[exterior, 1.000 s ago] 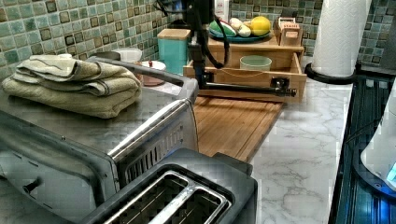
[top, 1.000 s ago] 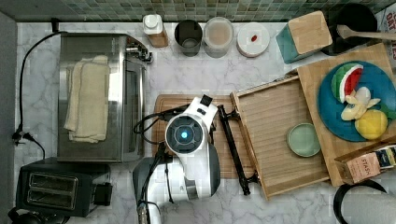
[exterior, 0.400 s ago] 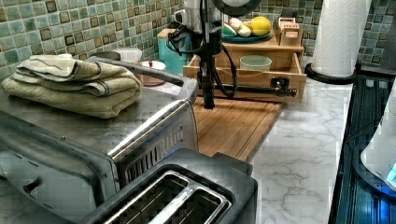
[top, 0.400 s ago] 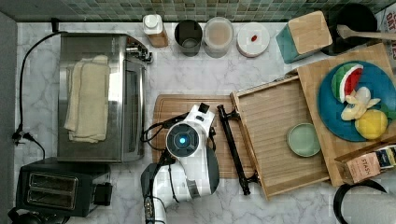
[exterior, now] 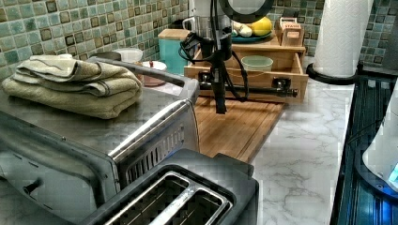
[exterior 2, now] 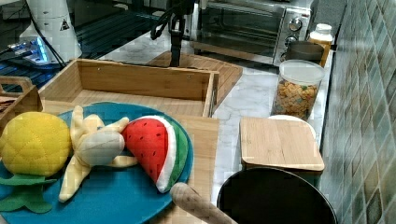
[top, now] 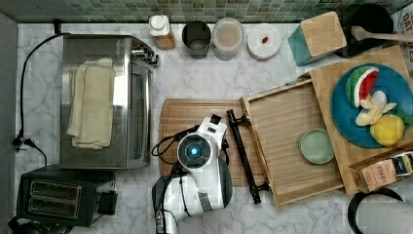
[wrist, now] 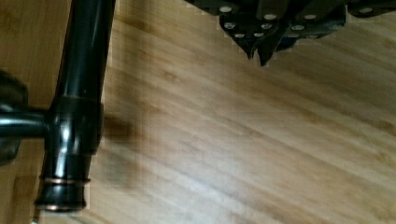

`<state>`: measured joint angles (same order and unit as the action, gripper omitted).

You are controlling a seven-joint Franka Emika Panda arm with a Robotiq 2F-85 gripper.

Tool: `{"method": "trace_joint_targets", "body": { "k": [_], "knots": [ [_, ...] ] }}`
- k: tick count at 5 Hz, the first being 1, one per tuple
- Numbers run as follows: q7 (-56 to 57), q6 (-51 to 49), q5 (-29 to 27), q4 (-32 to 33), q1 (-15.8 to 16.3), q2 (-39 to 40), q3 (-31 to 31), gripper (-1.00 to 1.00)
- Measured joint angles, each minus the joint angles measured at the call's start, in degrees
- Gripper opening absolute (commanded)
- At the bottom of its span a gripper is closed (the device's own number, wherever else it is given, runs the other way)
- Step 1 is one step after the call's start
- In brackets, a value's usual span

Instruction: Close the drawer.

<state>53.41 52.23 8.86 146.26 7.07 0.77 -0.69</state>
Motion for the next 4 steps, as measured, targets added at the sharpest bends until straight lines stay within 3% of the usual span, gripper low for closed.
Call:
{"method": "trace_joint_targets", "body": {
  "k": [1, 4],
  "knots": [
    [5.8, -0.3, 0.0, 0.1, 0.0, 0.2, -2.2, -1.0],
    [14.9, -3.5, -2.0, -1.6, -8.0, 1.4, -4.4, -1.0]
  ]
}}
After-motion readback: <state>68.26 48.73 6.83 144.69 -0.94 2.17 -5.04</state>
